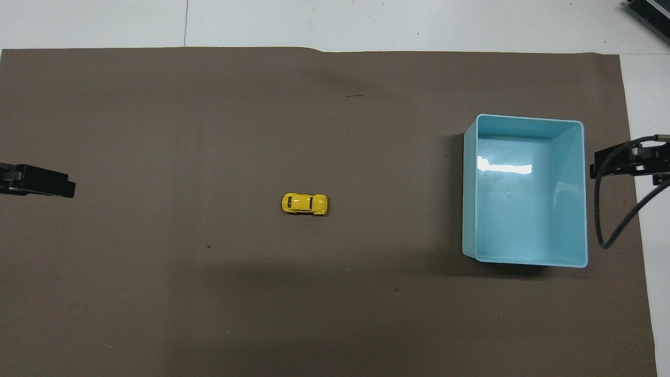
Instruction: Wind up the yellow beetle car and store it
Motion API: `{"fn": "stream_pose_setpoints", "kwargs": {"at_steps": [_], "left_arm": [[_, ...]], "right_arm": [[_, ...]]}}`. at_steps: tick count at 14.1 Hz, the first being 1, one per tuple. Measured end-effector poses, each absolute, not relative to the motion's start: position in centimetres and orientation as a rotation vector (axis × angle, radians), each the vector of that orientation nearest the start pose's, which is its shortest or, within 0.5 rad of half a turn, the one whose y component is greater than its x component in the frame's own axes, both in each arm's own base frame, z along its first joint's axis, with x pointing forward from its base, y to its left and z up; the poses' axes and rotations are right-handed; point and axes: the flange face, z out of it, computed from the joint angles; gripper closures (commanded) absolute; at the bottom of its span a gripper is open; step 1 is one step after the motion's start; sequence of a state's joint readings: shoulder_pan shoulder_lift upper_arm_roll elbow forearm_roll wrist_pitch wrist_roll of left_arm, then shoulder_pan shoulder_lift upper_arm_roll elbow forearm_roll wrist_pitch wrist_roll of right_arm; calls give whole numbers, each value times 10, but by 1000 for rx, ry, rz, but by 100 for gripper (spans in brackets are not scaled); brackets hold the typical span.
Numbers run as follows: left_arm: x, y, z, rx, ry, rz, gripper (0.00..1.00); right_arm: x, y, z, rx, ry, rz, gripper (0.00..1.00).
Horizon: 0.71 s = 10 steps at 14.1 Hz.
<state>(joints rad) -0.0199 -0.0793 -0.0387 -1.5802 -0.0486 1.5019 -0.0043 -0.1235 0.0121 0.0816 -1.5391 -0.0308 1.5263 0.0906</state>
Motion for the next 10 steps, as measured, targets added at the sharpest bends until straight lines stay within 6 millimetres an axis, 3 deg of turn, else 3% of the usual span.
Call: {"fn": "stream_pose_setpoints", "kwargs": {"at_steps": [5,10], "left_arm": [[521,-34,657,-3186,-92,6,0],[522,-25,657,-3151,-471,15,0]], "right_arm": [[553,-27,629,-3165,212,38,0],[553,-26,629,-3165,210,38,0]]}}
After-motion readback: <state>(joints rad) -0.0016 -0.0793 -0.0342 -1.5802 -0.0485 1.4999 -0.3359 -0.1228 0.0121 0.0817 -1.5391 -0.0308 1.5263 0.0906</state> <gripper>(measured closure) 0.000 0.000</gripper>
